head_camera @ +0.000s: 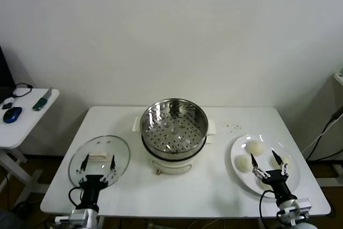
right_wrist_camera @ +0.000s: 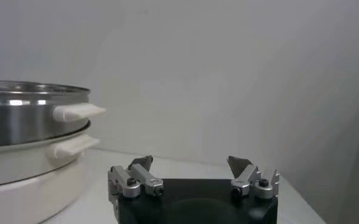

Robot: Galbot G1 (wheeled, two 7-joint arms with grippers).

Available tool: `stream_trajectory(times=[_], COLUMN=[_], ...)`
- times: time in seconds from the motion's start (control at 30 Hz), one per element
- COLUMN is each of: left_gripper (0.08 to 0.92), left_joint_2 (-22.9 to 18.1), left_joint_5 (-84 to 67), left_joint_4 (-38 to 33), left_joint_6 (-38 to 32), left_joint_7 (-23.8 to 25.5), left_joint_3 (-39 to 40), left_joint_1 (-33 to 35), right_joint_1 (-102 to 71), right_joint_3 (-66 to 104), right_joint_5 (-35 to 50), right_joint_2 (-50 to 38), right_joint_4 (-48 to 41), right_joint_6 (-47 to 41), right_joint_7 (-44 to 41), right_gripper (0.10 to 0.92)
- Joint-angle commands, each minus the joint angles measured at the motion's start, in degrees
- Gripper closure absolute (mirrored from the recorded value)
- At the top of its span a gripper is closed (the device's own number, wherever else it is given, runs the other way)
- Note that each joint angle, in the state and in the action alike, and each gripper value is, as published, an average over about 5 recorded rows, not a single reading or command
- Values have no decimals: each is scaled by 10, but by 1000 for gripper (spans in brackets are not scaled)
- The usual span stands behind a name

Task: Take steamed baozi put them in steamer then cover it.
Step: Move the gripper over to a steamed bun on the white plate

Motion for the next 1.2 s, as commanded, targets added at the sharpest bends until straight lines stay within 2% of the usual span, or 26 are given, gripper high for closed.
stream_trajectory(times=[0.03, 0.13, 0.23, 0.4, 0.5, 0.6, 0.8, 0.97, 1.2], left_gripper=[177, 177, 177, 177, 177, 177, 177, 177, 177], left_joint_2=[0, 1, 3, 9, 12, 15, 18, 21, 19], left_joint_5=[0, 1, 0, -1, -1, -2, -3, -10, -55], left_joint_4=[0, -1, -4, -7, -7, -3, 9, 11, -5], left_joint_6=[2, 0, 0, -3, -4, -4, -4, 1, 32], left_joint_7=[-2, -2, 0, 10, 12, 13, 9, 7, -2], left_joint_3=[1, 2, 5, 8, 9, 8, 3, 1, 5], left_joint_1=[0, 1, 4, 11, 12, 9, -1, -2, -5], right_joint_1=[22, 61, 119, 229, 320, 426, 670, 835, 909], right_joint_3=[3, -8, -37, -109, -187, -297, -569, -758, -876], right_joint_5=[-22, -59, -79, -119, -160, -205, -279, -286, -286], right_joint_2=[-31, -98, -199, -330, -382, -418, -427, -382, -305], right_joint_4=[2, -6, -38, -125, -183, -226, -304, -370, -448], right_joint_6=[-33, -105, -154, -156, -145, -131, -98, -90, -87], right_joint_7=[-19, -65, -156, -328, -429, -495, -544, -552, -551], right_gripper=[203, 203, 203, 203, 203, 203, 203, 203, 203])
